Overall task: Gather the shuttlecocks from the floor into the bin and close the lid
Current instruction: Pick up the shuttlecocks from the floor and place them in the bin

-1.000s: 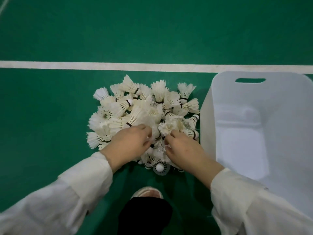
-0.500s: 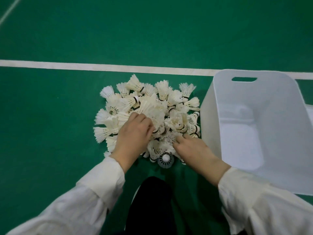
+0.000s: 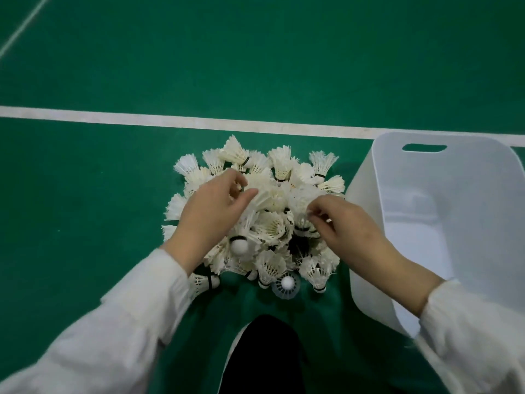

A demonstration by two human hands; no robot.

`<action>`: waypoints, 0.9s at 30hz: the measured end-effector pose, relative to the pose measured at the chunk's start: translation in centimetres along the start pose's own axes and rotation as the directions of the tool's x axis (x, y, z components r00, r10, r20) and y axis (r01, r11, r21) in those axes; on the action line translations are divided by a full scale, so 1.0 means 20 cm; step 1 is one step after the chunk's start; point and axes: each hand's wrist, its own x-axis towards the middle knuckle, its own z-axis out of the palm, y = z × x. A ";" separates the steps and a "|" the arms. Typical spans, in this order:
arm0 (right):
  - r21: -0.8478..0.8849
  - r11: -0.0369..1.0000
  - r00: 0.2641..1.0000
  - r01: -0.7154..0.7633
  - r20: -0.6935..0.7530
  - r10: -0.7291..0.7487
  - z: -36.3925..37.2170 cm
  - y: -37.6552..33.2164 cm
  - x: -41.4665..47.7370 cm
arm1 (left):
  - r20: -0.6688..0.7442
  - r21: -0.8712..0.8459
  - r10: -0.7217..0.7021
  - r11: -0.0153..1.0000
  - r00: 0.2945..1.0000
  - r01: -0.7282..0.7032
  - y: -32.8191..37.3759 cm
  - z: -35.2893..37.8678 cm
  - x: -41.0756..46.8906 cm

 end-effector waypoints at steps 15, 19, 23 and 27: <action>0.080 0.993 0.996 -0.082 -0.016 0.083 -0.12 0.06 0.00 | 0.304 0.543 -0.001 0.821 0.953 -0.173 0.01 0.10 0.24; 0.113 0.990 0.991 -0.080 -0.097 0.092 -0.26 0.04 -0.01 | 0.243 0.493 0.031 0.857 0.970 -0.151 0.13 -0.04 0.18; 0.078 0.994 0.986 -0.073 -0.147 0.084 -0.42 0.02 -0.07 | 0.210 0.471 0.089 0.863 0.974 -0.180 0.29 -0.14 0.12; 0.072 0.990 0.959 -0.124 -0.246 0.138 -0.63 0.11 -0.16 | 0.041 0.270 0.228 0.935 0.973 -0.231 0.53 -0.22 0.10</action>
